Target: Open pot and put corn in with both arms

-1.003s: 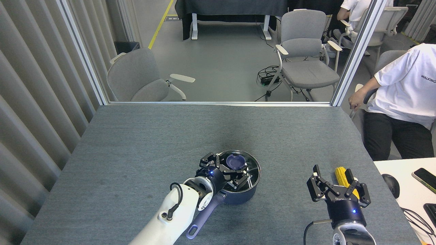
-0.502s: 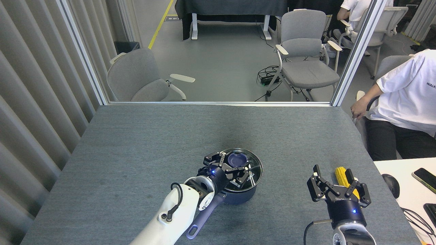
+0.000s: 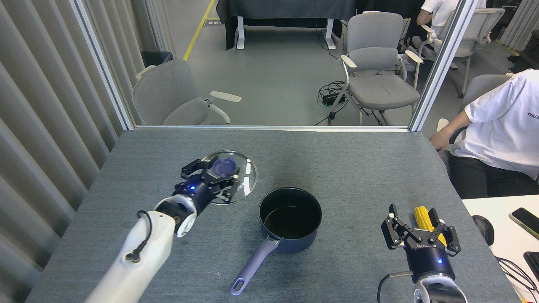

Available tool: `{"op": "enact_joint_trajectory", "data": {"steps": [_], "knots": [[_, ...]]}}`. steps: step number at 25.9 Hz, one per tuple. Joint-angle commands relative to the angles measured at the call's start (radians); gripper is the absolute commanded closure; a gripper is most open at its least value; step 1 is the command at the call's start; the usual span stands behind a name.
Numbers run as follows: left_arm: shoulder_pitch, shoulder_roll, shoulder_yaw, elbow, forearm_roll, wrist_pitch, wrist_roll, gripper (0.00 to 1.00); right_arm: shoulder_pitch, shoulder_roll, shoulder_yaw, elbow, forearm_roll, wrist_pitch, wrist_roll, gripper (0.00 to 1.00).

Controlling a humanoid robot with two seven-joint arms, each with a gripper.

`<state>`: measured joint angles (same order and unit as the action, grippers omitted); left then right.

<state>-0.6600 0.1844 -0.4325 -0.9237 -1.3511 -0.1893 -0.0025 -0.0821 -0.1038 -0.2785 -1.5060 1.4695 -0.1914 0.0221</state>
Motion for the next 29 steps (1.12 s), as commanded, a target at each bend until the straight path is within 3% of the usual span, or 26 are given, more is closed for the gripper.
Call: {"op": "enact_joint_trajectory", "data": {"steps": [1, 5, 9, 17, 20, 24, 26, 27, 29], "knots": [[0.091, 0.138, 0.074, -0.004, 0.000, 0.022, 0.009, 0.56, -0.001, -0.004, -0.001, 0.003, 0.000, 0.000, 0.001, 0.00], [0.260, 0.185, 0.210, -0.010, 0.000, 0.071, 0.009, 0.56, -0.001, -0.004, -0.001, 0.006, 0.000, 0.000, 0.001, 0.00], [0.324, 0.199, 0.342, 0.009, -0.002, 0.082, 0.010, 0.57, 0.001, -0.008, -0.001, 0.006, 0.000, 0.000, 0.001, 0.00], [0.278, 0.241, 0.362, 0.161, 0.000, 0.083, 0.012, 0.57, 0.004, -0.059, -0.001, 0.006, 0.002, -0.002, 0.004, 0.00], [0.266, 0.239, 0.362, 0.190, -0.002, 0.086, 0.013, 0.55, 0.004, -0.131, -0.001, 0.013, 0.000, -0.003, 0.006, 0.00], [0.264, 0.236, 0.362, 0.192, -0.002, 0.088, 0.024, 0.35, 0.002, -0.183, -0.008, 0.030, -0.002, -0.002, 0.007, 0.00], [0.266, 0.236, 0.362, 0.187, 0.000, 0.088, 0.024, 0.20, -0.001, -0.200, -0.010, 0.059, -0.002, -0.003, 0.009, 0.00], [0.264, 0.234, 0.362, 0.184, 0.000, 0.090, 0.026, 0.11, -0.002, -0.214, -0.011, 0.073, -0.003, -0.002, 0.021, 0.00], [0.266, 0.236, 0.362, 0.174, 0.000, 0.103, 0.030, 0.03, -0.034, -0.251, -0.011, 0.113, -0.006, -0.005, 0.098, 0.00]]}}
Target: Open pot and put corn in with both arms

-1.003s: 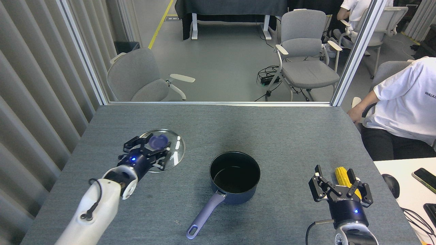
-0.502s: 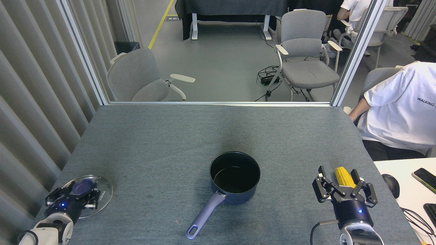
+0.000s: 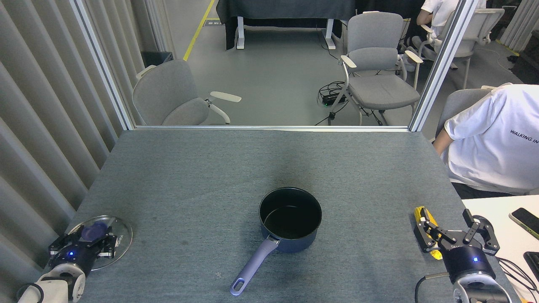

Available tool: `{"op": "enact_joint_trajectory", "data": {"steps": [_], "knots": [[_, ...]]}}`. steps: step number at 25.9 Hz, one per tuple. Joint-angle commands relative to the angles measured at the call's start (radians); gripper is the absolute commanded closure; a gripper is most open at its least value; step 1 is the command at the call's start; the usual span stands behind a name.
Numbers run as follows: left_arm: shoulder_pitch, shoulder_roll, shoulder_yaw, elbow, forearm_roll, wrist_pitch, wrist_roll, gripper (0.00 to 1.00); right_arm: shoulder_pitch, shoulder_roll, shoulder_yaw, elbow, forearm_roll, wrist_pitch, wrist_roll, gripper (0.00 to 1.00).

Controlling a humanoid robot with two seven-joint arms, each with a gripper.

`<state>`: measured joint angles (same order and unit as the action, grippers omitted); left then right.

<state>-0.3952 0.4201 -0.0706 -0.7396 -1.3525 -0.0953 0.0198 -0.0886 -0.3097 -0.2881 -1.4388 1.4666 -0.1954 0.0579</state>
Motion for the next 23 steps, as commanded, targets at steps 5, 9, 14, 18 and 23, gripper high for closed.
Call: {"op": "enact_joint_trajectory", "data": {"steps": [5, 9, 14, 18, 23], "knots": [[0.052, 0.006, 0.002, -0.153, 0.001, 0.012, 0.101, 0.02, -0.177, -0.111, 0.000, 0.215, -0.005, 0.001, 0.189, 0.00], [0.119, 0.011, 0.018, -0.333, 0.006, 0.009, 0.104, 0.02, -0.286, -0.130, 0.004, 0.394, 0.003, 0.001, 0.192, 0.00], [0.197, -0.061, 0.086, -0.561, 0.012, -0.014, 0.106, 0.02, -0.395, -0.146, 0.029, 0.572, 0.012, 0.001, 0.192, 0.00], [0.254, -0.204, 0.089, -0.750, 0.012, -0.015, 0.104, 0.02, -0.456, -0.166, 0.164, 0.713, 0.014, 0.004, 0.195, 0.01], [0.285, -0.293, 0.002, -0.794, 0.000, -0.027, 0.104, 0.02, -0.505, -0.167, 0.265, 0.837, 0.014, 0.005, 0.195, 0.01]]}}
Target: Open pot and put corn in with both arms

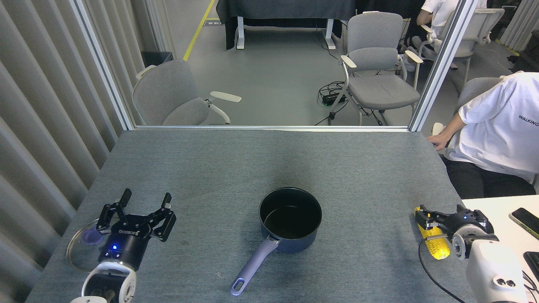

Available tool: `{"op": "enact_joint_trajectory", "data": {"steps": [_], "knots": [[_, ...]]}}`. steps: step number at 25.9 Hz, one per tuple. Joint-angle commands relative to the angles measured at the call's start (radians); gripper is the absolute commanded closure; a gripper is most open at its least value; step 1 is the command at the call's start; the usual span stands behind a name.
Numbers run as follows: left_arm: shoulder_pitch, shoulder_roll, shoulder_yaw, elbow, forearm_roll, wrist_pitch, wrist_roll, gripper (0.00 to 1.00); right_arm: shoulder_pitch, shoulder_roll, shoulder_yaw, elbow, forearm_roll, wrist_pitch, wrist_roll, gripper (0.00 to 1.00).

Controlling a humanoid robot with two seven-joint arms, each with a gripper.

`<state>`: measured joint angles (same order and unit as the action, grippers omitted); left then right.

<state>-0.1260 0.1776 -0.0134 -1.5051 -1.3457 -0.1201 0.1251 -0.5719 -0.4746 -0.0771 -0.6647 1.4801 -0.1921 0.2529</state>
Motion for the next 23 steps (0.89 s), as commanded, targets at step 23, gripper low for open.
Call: {"op": "enact_joint_trajectory", "data": {"steps": [23], "knots": [[0.019, -0.082, 0.016, 0.052, 0.002, -0.006, -0.012, 0.01, 0.034, -0.001, 0.105, 0.074, 0.000, 0.003, -0.003, 0.05]]}}
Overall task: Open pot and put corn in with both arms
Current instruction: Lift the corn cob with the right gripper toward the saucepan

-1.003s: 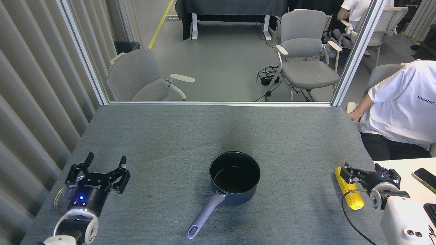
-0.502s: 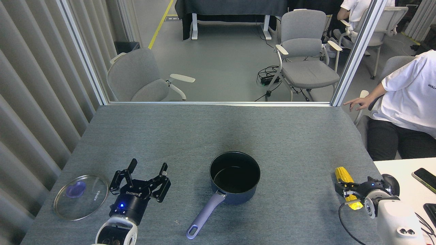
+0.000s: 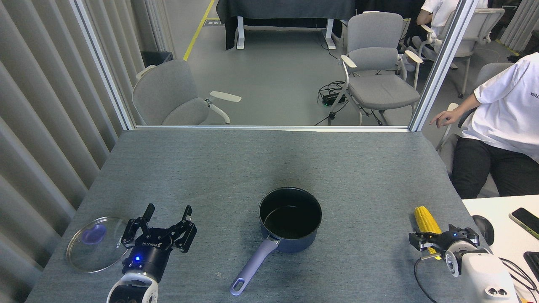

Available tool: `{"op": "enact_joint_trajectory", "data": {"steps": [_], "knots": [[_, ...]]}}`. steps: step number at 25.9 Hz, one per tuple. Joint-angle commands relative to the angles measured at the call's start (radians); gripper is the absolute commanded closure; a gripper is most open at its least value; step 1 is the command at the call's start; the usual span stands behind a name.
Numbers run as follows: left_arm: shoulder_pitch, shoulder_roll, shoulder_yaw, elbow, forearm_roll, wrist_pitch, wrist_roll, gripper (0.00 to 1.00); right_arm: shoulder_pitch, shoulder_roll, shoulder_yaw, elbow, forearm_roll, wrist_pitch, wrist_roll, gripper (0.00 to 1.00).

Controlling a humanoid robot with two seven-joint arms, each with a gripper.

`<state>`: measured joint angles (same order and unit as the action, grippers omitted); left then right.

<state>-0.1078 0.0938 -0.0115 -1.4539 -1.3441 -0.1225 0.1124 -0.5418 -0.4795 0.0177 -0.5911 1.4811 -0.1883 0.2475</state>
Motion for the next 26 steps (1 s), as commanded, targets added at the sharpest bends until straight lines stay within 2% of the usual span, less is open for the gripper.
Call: {"op": "enact_joint_trajectory", "data": {"steps": [1, 6, 8, 12, 16, 21, 23, 26], "knots": [[0.000, 0.001, 0.015, 0.001, 0.000, -0.003, 0.001, 0.02, 0.003, 0.004, 0.018, 0.000, -0.001, 0.001, 0.003, 0.05], [0.000, 0.000, 0.015, 0.004, 0.000, -0.002, 0.000, 0.01, 0.019, 0.004, 0.025, 0.007, -0.002, 0.001, 0.003, 0.06], [-0.001, 0.000, 0.016, 0.009, 0.000, 0.000, 0.000, 0.01, 0.019, 0.004, 0.025, 0.008, -0.002, 0.001, 0.003, 0.10], [-0.001, -0.008, 0.016, 0.007, 0.002, 0.000, 0.000, 0.01, 0.019, 0.002, 0.024, 0.007, -0.007, -0.002, 0.003, 0.38], [-0.001, -0.006, 0.016, 0.007, 0.002, -0.002, 0.001, 0.01, 0.017, 0.002, 0.022, 0.007, -0.012, 0.007, 0.001, 0.53], [0.002, 0.000, 0.021, -0.006, 0.002, -0.011, 0.010, 0.01, 0.016, -0.001, 0.021, 0.007, -0.025, -0.003, 0.001, 0.81], [0.002, 0.000, 0.041, -0.005, 0.003, -0.013, 0.010, 0.01, 0.013, -0.004, 0.019, 0.005, -0.044, -0.005, 0.001, 0.87], [0.003, 0.000, 0.047, -0.006, 0.003, -0.014, 0.012, 0.01, 0.003, -0.018, 0.018, -0.010, -0.090, -0.022, 0.004, 0.90]]}}
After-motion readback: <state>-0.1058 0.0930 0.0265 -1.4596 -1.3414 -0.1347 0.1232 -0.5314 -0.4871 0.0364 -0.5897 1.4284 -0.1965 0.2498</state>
